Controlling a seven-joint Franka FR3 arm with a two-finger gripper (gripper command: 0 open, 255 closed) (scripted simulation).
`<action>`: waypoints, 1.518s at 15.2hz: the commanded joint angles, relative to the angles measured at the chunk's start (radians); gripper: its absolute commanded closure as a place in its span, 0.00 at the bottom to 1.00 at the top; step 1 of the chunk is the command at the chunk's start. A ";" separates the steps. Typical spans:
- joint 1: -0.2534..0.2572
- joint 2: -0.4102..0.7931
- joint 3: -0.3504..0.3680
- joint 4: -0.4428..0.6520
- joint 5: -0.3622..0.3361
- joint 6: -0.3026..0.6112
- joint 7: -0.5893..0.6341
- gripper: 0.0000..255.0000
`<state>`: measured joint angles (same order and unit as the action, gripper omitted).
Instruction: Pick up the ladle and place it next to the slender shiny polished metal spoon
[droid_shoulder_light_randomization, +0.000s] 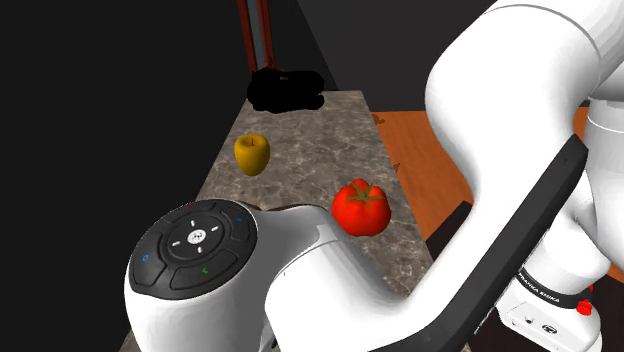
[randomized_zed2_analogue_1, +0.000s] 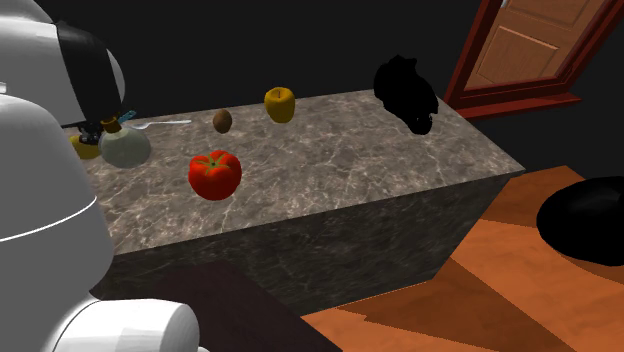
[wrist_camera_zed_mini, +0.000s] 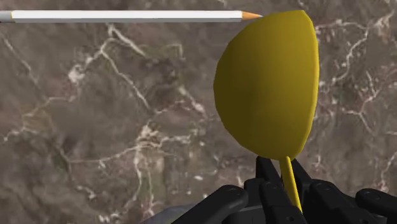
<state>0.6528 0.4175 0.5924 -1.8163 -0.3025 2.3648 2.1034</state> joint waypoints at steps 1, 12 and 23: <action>0.004 0.025 -0.005 -0.011 -0.003 -0.006 -0.001 1.00; -0.004 0.012 -0.001 -0.029 0.003 0.001 -0.005 0.00; -0.033 -0.064 0.033 -0.003 0.063 -0.090 -0.042 0.00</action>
<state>0.6197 0.3531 0.6257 -1.8193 -0.2396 2.2749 2.0613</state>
